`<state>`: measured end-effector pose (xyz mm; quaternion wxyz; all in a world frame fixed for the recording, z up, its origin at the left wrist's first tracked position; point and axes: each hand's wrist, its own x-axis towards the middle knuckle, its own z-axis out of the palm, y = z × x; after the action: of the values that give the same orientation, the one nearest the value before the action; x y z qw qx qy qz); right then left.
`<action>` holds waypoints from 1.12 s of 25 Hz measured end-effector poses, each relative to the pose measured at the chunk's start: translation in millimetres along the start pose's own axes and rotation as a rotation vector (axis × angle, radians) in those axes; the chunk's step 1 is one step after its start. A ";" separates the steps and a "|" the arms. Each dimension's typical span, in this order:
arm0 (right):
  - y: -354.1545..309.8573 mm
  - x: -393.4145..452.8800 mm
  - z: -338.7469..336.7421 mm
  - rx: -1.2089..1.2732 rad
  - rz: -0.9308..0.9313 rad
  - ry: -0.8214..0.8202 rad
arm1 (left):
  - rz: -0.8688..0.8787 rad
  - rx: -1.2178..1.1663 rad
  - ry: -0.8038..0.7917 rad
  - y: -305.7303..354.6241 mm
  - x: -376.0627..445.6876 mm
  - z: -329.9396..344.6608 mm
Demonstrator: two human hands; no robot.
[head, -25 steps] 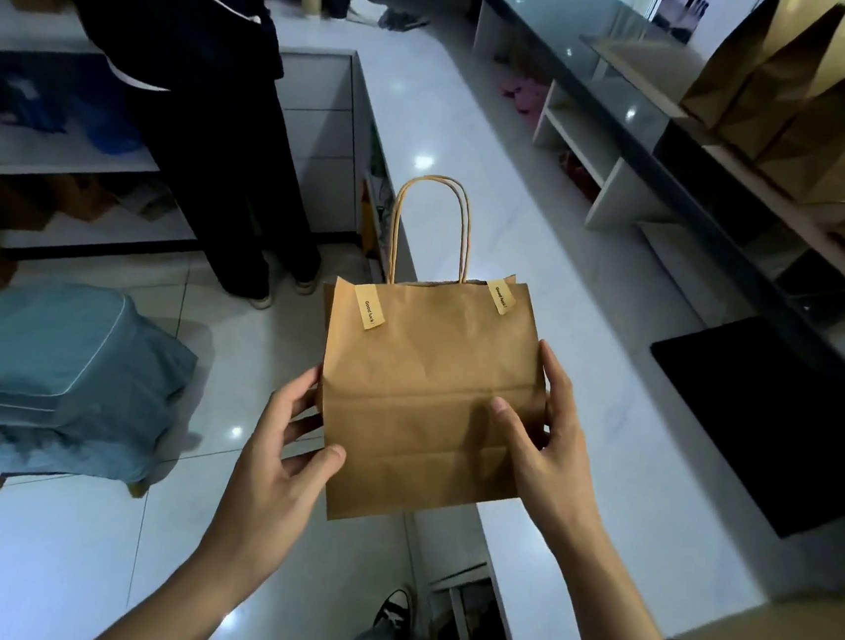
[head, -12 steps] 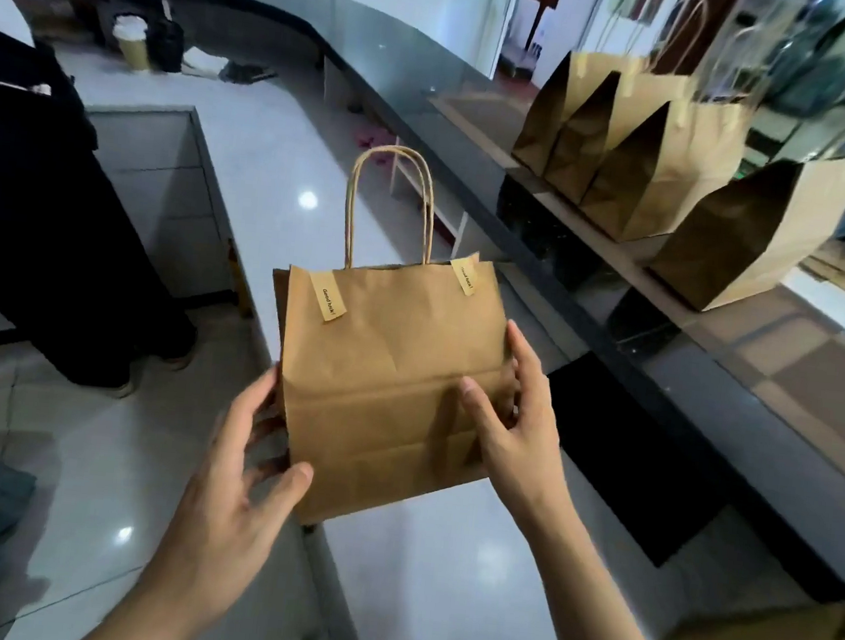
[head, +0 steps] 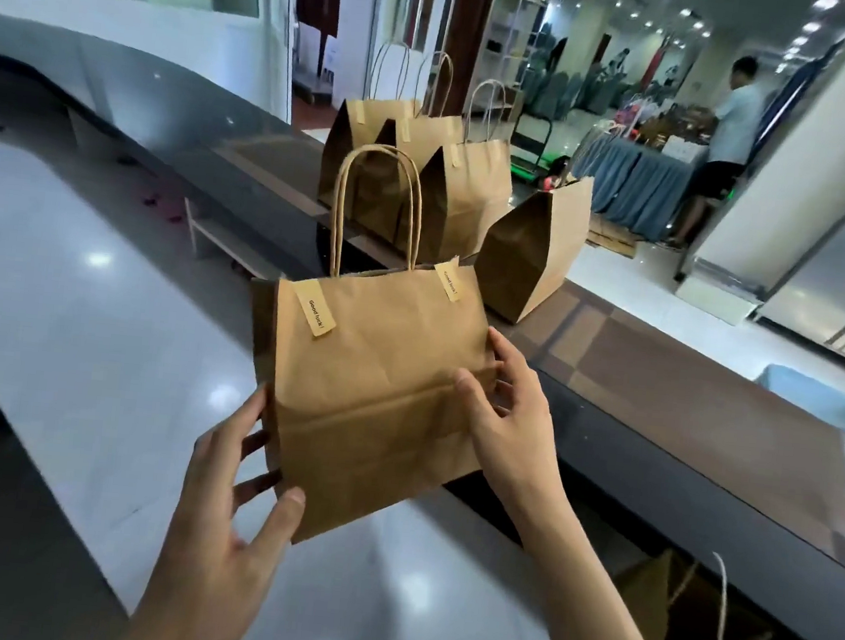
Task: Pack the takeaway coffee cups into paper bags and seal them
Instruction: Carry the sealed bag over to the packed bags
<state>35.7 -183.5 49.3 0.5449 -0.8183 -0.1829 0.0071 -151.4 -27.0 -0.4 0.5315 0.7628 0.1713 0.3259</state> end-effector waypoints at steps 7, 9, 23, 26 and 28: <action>-2.8 44.3 -59.0 -0.070 0.065 0.181 | 0.190 -0.064 -0.121 14.6 45.4 56.9; -1.7 57.6 -77.9 -0.078 0.107 0.205 | 0.210 -0.093 -0.171 19.6 53.6 74.6; 45.9 143.5 -138.2 0.069 0.318 0.289 | 0.287 -0.032 -0.447 31.2 77.7 182.3; 58.9 158.7 -142.6 0.071 0.311 0.271 | 0.285 0.001 -0.497 28.8 80.7 197.8; 67.1 168.6 -145.0 0.064 0.314 0.256 | 0.273 0.020 -0.530 27.7 83.9 207.7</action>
<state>243.1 -283.4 79.8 0.5816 -0.8133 0.0180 -0.0062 48.4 -131.7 5.4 0.5013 0.8426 -0.0744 0.1822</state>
